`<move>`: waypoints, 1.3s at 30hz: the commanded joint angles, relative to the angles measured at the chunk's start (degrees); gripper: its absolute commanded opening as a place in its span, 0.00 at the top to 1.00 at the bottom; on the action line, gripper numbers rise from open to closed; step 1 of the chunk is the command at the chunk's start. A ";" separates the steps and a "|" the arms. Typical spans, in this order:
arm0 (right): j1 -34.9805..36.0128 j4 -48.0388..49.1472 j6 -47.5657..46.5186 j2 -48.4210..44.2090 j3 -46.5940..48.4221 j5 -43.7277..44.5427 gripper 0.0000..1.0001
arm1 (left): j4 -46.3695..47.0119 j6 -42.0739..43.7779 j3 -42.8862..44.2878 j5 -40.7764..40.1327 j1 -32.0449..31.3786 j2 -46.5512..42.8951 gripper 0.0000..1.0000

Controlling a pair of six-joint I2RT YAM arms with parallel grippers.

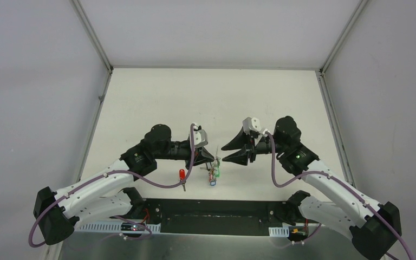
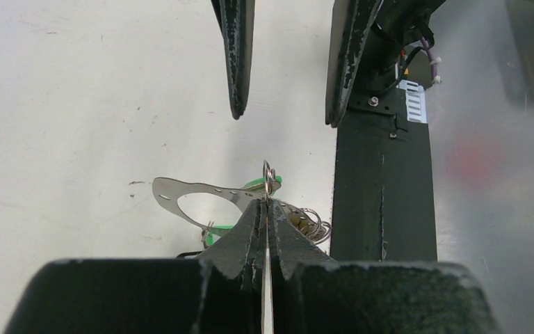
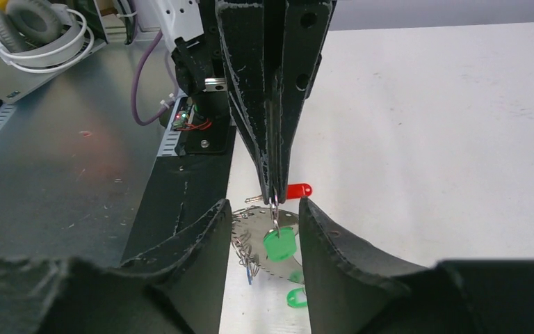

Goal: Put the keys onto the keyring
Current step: Insert the key onto the keyring, then adjust the key on the keyring.

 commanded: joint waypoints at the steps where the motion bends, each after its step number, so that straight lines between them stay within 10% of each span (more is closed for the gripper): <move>1: -0.37 4.30 0.70 2.12 1.27 -5.80 0.58 | 3.69 0.87 0.67 2.27 -0.56 -1.47 1.00; 39: -0.28 13.77 5.52 11.09 -1.85 -9.99 0.64 | 4.66 0.44 0.68 0.70 -1.23 -1.90 1.00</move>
